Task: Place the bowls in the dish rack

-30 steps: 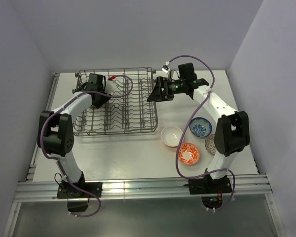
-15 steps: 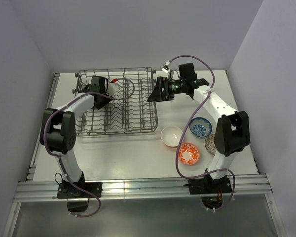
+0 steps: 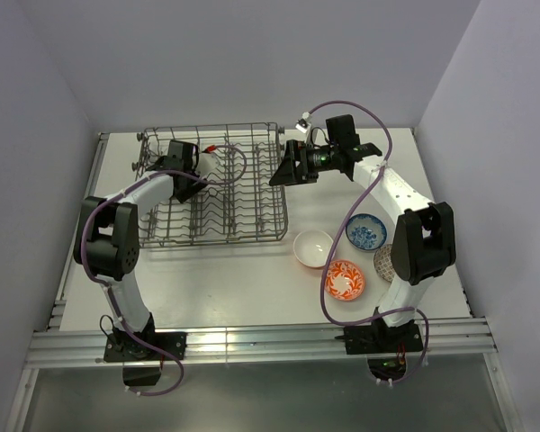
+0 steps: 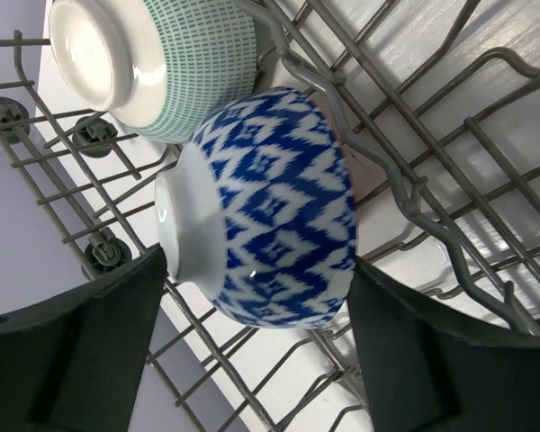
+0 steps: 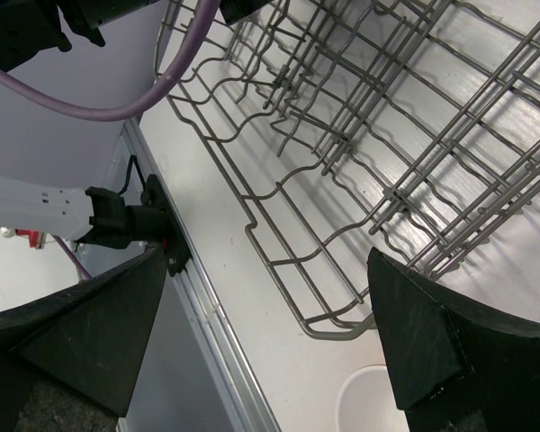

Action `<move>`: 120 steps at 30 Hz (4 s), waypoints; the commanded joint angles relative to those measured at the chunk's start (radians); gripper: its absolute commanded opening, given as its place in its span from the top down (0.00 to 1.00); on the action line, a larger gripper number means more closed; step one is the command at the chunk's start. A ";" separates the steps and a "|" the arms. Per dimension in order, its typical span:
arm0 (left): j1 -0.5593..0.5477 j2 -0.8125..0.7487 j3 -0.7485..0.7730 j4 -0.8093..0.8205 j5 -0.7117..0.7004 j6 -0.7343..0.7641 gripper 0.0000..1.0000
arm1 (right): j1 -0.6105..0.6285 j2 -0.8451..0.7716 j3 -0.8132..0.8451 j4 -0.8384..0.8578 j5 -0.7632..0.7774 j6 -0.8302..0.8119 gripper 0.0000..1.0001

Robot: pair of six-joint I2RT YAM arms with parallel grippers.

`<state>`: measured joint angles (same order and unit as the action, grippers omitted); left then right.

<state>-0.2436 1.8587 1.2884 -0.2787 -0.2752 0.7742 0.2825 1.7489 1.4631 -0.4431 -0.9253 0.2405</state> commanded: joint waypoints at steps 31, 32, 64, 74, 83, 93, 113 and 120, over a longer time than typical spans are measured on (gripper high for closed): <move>0.007 0.037 0.064 -0.016 0.054 -0.007 0.01 | -0.011 -0.037 0.032 -0.065 0.008 -0.056 0.00; 0.007 0.036 0.069 -0.019 0.051 -0.007 0.01 | -0.012 -0.040 0.034 -0.066 0.009 -0.056 0.00; 0.064 -0.418 0.246 -0.352 0.602 -0.432 0.00 | -0.209 -0.221 -0.010 -0.888 0.357 -0.829 0.19; 0.063 -0.633 0.037 -0.300 0.674 -0.546 0.01 | -0.269 -0.331 -0.332 -0.804 0.529 -0.808 0.40; 0.063 -0.681 -0.008 -0.298 0.663 -0.572 0.01 | -0.255 -0.307 -0.431 -0.681 0.568 -0.721 0.52; 0.064 -0.675 -0.012 -0.286 0.656 -0.578 0.01 | -0.189 -0.247 -0.443 -0.652 0.628 -0.691 0.54; 0.063 -0.662 -0.017 -0.278 0.634 -0.567 0.02 | -0.023 -0.120 -0.458 -0.594 0.683 -0.690 0.60; 0.064 -0.671 -0.024 -0.289 0.651 -0.572 0.01 | -0.022 -0.163 -0.458 -0.637 0.689 -0.730 0.86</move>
<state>-0.1791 1.2053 1.2770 -0.5884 0.3676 0.2146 0.2558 1.6287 1.0019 -1.0649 -0.2428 -0.4675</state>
